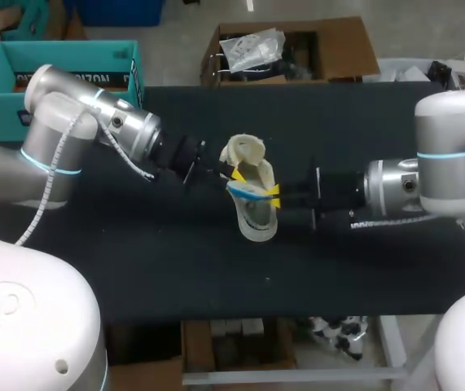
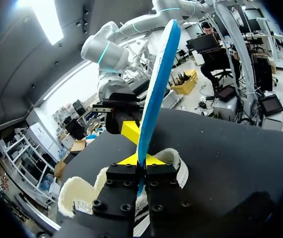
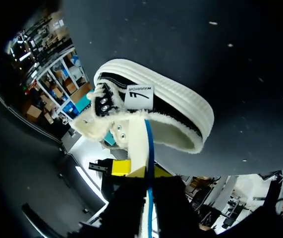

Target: Open the shoe tongue, take the insole out of the shoe, put the insole back into the shoe, and pack the shoe into the shoebox

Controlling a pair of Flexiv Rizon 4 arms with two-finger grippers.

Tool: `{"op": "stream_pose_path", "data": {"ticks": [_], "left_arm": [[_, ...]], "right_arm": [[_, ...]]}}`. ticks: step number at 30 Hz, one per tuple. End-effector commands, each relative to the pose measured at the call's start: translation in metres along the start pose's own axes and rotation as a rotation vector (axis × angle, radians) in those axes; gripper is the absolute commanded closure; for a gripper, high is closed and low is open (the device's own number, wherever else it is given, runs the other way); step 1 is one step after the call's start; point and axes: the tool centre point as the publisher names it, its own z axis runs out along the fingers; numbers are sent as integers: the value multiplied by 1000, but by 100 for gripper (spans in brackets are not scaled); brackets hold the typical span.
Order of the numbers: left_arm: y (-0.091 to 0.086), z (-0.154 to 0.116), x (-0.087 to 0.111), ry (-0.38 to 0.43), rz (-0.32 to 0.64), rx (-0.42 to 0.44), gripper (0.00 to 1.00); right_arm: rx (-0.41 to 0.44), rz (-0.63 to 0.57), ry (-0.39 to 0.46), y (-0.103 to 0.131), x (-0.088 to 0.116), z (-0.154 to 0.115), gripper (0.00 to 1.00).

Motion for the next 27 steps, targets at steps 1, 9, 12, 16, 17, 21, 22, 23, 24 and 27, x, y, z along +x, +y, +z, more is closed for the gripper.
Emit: {"op": "stream_pose_path", "data": {"ticks": [1, 9, 12, 16, 17, 21, 22, 23, 24, 27], "left_arm": [[3, -2, -2, 8, -1, 10, 100], [8, -3, -2, 22, -5, 5, 100], [8, -3, -3, 24, 2, 8, 100], [13, 0, -4, 23, 2, 6, 100], [15, 1, -4, 24, 1, 6, 100], [22, 4, -4, 29, -9, 7, 100], [24, 5, -4, 29, -11, 6, 100], [25, 5, -4, 29, -14, 6, 100], [26, 6, -4, 29, -16, 6, 100], [28, 7, -3, 28, -22, 5, 100]], "right_arm": [[2, -7, 15, 4, -4, 10, 100], [1, -9, -9, 9, -3, 21, 100], [-11, -14, -8, 9, -2, 21, 100], [-23, -20, -3, 15, -1, 23, 100], [-27, -18, -5, 17, -1, 24, 100], [-37, -13, -10, 27, -3, 28, 100], [-39, -12, -10, 29, -3, 29, 100], [-41, -10, -10, 31, -3, 29, 100], [-41, -9, -10, 33, -3, 30, 100], [-44, -4, -7, 38, -3, 32, 100]]}}
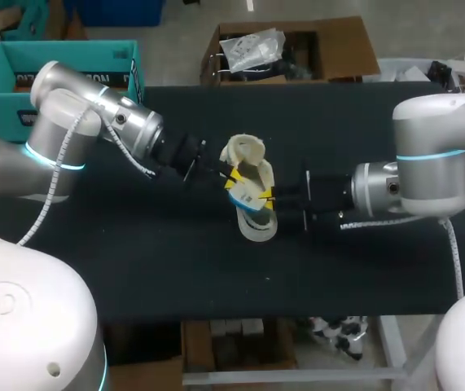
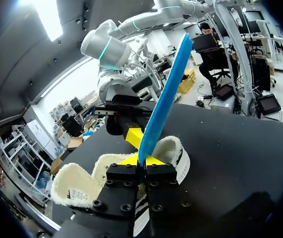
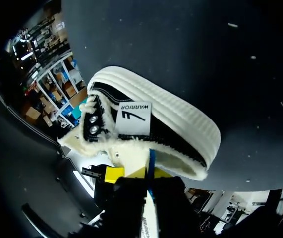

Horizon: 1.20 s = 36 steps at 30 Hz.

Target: Open the shoe tongue, take the insole out of the shoe, put the insole back into the shoe, and pack the shoe into the shoebox

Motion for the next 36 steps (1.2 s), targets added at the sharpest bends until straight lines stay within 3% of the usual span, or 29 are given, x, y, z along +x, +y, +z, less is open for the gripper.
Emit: {"op": "stream_pose_path", "data": {"ticks": [1, 10, 12, 16, 25, 30, 31, 32, 33, 34, 35, 36], "left_arm": [[5, 6, 0, 3, -4, 12, 100], [4, 2, 8, 7, -6, 19, 100], [2, 0, 10, 8, -5, 21, 77], [-8, -3, 14, 7, 15, 27, 63], [-16, -1, 17, 0, 35, 38, 75], [-17, 3, 17, 18, 42, 43, 75], [-17, 3, 17, 19, 41, 43, 78], [-17, 4, 17, 19, 41, 42, 93], [-17, 4, 17, 18, 40, 40, 100], [-16, 4, 18, 18, 40, 39, 100], [-16, 3, 18, 18, 40, 37, 100], [-16, 3, 18, 18, 40, 37, 100]], "right_arm": [[6, 4, 6, 9, 2, 11, 100], [-15, 7, 24, 15, 3, 8, 100], [-19, 6, 28, 16, 4, 6, 100], [-30, 4, 42, 17, 3, 3, 100], [-37, 9, 48, 21, 0, 3, 100], [-39, 13, 49, 23, 0, 4, 100], [-39, 14, 49, 23, 0, 4, 100], [-39, 15, 50, 23, 1, 4, 100], [-39, 15, 51, 23, 1, 4, 100], [-39, 14, 52, 23, 1, 3, 100], [-38, 13, 55, 22, 2, 1, 77], [-38, 12, 57, 21, 2, 0, 68]]}}
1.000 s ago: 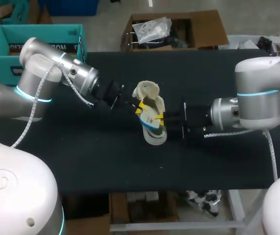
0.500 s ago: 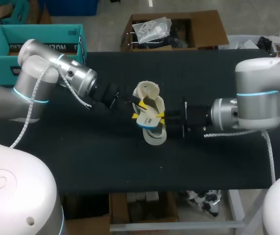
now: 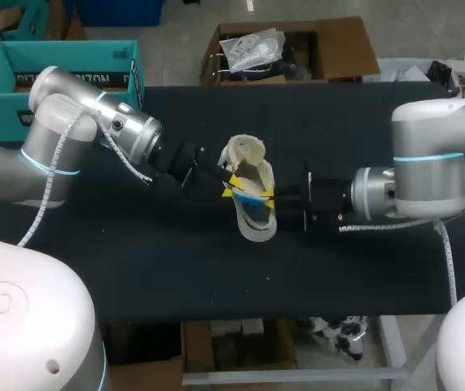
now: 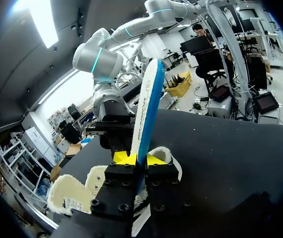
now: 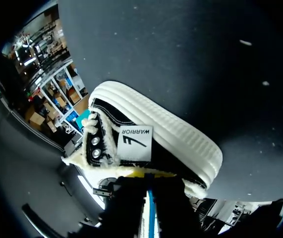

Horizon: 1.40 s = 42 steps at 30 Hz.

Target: Open the shoe tongue, take the insole out of the shoe, put the insole back into the shoe, and pack the shoe into the shoebox

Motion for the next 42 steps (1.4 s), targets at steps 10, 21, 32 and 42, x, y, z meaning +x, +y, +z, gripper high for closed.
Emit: {"op": "stream_pose_path", "data": {"ticks": [10, 21, 32, 42], "left_arm": [[1, 0, 3, -2, 5, -11, 100], [-1, 4, 0, -10, 28, -36, 100], [2, 4, -5, -54, 86, -97, 100], [21, 9, -5, -74, 75, -135, 100]], "right_arm": [[21, -72, 49, -40, 1, -23, 60], [71, -125, 51, -57, 4, -17, 86], [79, -174, 20, -51, 0, -8, 100], [42, -184, -4, -30, 1, 2, 100]]}}
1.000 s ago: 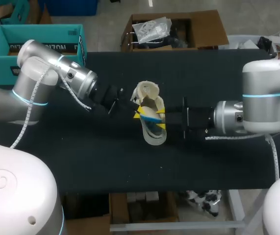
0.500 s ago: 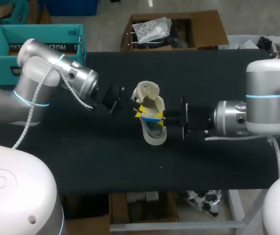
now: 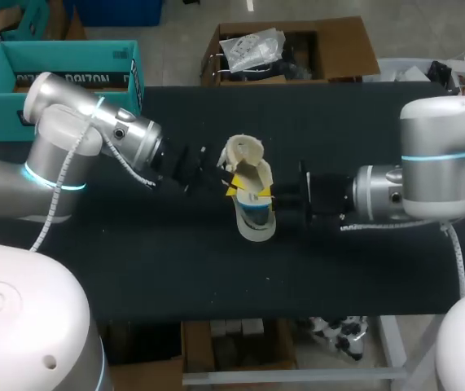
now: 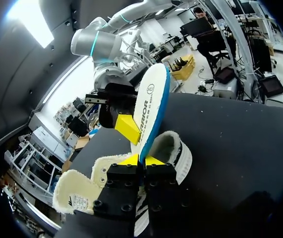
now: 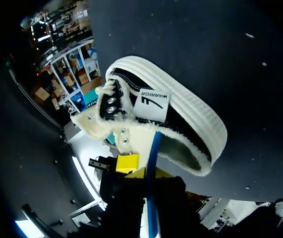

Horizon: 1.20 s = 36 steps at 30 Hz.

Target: Open the shoe tongue, take the insole out of the shoe, put the insole back into the shoe, and pack the shoe into the shoebox

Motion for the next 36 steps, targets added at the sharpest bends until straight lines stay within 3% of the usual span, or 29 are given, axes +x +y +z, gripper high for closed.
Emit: {"op": "stream_pose_path", "data": {"ticks": [1, 8, 13, 16, 23, 27, 28, 29, 31, 32, 33, 34, 36], "left_arm": [[4, 7, 3, -11, -8, -5, 100], [8, 6, 5, -21, -26, -16, 98], [2, 0, 8, -28, -22, -6, 64], [-4, -4, 10, -27, -11, 1, 55], [-14, -7, 10, -40, 12, 21, 63], [-14, -1, 9, -30, 16, 27, 75], [-13, 1, 9, -28, 15, 28, 82], [-12, 3, 8, -28, 13, 29, 97], [-12, 5, 8, -23, 12, 28, 100], [-12, 6, 8, -21, 12, 27, 100], [-12, 6, 8, -19, 13, 26, 100], [-12, 6, 8, -18, 14, 26, 100], [-12, 5, 9, -16, 17, 26, 100]], "right_arm": [[-5, 6, -15, 10, -1, 12, 100], [-19, 25, -57, 20, -9, 23, 100], [-27, 38, -46, 21, -11, 21, 100], [-37, 38, -34, 22, -9, 18, 100], [-47, 36, -27, 25, -6, 16, 100], [-51, 39, -29, 28, -6, 17, 100], [-51, 40, -29, 28, -6, 18, 100], [-51, 41, -28, 28, -6, 18, 100], [-51, 44, -26, 28, -6, 17, 100], [-51, 45, -22, 26, -6, 15, 76], [-51, 44, -16, 23, -6, 13, 63], [-53, 41, -10, 20, -6, 10, 55], [-58, 37, 0, 15, -7, 2, 53]]}}
